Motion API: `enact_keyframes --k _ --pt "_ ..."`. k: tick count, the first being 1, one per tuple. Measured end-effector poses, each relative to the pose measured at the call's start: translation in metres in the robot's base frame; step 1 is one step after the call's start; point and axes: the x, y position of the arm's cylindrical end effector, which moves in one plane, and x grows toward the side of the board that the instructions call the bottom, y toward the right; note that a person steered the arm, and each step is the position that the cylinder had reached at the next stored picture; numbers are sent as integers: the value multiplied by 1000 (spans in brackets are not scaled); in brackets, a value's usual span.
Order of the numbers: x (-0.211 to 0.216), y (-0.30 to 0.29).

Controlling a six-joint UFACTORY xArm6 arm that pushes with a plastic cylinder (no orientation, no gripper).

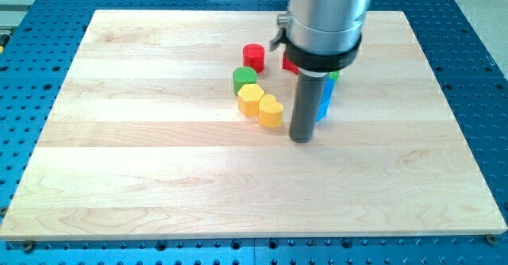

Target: Slide the green star into the red star

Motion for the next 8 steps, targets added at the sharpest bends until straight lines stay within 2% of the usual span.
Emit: enact_keyframes --k 1,2,3,5,6,7,8 --pt "20 -27" --pt "27 -30" --pt "43 42" --pt "24 170" --pt "-1 227" --pt "-5 227" --pt "-4 201"
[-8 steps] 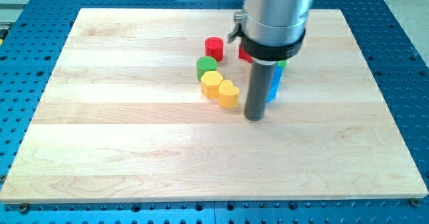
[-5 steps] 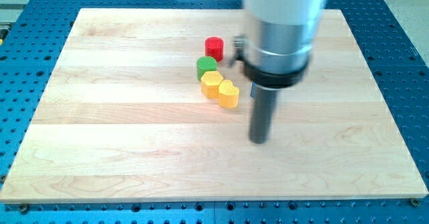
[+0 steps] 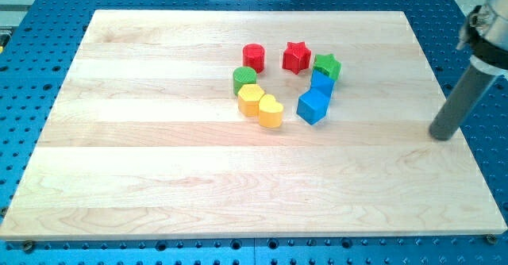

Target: Slide the green star into the red star

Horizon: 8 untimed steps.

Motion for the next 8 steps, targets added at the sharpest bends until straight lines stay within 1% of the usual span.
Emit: enact_keyframes --k 1,3,4,6,7,8 --pt "-28 -25" --pt "-115 -44" --pt "-116 -80" --pt "-116 -126" --pt "-120 -118" --pt "-162 -97"
